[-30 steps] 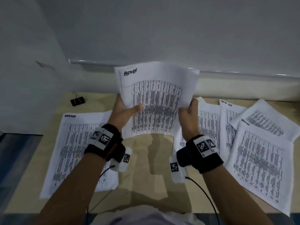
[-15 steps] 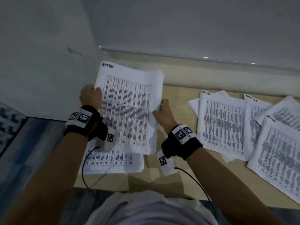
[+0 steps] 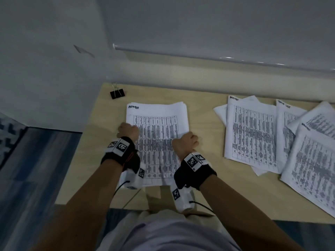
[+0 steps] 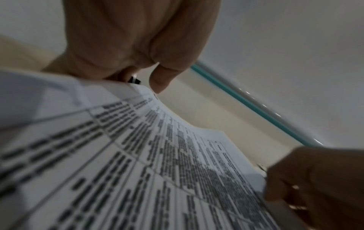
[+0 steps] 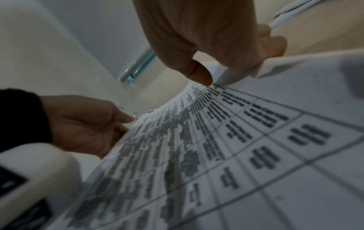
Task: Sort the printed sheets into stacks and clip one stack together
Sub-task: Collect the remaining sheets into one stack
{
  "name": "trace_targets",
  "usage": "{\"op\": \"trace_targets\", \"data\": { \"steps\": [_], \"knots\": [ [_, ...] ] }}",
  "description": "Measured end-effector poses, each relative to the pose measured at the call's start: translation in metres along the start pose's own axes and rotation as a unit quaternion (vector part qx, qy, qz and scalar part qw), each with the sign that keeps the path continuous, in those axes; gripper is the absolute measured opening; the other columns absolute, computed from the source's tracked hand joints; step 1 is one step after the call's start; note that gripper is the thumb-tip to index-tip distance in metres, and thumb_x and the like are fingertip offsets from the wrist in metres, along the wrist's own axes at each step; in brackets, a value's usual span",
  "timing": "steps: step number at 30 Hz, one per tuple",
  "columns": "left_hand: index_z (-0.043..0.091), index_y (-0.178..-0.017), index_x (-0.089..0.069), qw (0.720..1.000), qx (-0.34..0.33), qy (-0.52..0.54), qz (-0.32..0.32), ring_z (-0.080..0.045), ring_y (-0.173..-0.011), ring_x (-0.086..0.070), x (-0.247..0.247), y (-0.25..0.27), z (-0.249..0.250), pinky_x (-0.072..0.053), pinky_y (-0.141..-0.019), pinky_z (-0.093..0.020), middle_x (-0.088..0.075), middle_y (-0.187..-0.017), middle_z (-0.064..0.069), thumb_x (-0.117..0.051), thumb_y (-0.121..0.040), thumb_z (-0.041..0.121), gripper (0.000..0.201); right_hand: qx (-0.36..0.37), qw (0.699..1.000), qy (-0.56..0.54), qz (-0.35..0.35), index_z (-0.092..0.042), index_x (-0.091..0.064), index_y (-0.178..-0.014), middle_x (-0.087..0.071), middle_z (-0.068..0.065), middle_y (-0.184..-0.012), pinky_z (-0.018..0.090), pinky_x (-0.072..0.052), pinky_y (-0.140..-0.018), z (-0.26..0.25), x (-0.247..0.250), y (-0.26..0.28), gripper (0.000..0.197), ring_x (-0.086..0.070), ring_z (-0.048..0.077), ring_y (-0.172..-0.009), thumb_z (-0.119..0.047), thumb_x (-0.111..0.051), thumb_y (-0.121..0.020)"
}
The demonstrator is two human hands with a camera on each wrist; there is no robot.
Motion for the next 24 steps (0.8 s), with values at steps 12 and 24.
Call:
{"op": "trace_targets", "data": {
  "steps": [12, 24],
  "knots": [
    [0.005, -0.146, -0.02, 0.99, -0.135, 0.03, 0.021, -0.034, -0.141, -0.021, -0.049, 0.049, 0.091, -0.026, -0.112, -0.043, -0.014, -0.154, -0.018, -0.046, -0.093, 0.014, 0.06, 0.034, 0.993, 0.027, 0.109, -0.001, -0.05, -0.128, -0.046, 0.023, -0.137, 0.043, -0.037, -0.106, 0.061, 0.171, -0.092, 0.046, -0.044, 0.039, -0.125, -0.016, -0.052, -0.084],
    [0.002, -0.099, -0.062, 0.979, -0.111, -0.111, -0.129, -0.031, -0.12, -0.05, -0.218, 0.119, 0.154, -0.036, -0.102, -0.034, -0.056, -0.116, -0.016, -0.039, -0.096, 0.033, 0.039, -0.03, 0.984, 0.169, 0.041, -0.014, -0.043, -0.131, -0.029, 0.014, -0.143, 0.056, -0.027, -0.105, 0.155, 0.259, -0.134, 0.047, -0.027, 0.039, -0.13, -0.033, -0.052, -0.089]
  ]
}}
Point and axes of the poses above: each hand's wrist, its own y-axis away from the middle knuckle, its own x-axis out of the back of the hand, z = x × y, the point moved 5 cm from there along -y, towards the middle knuckle
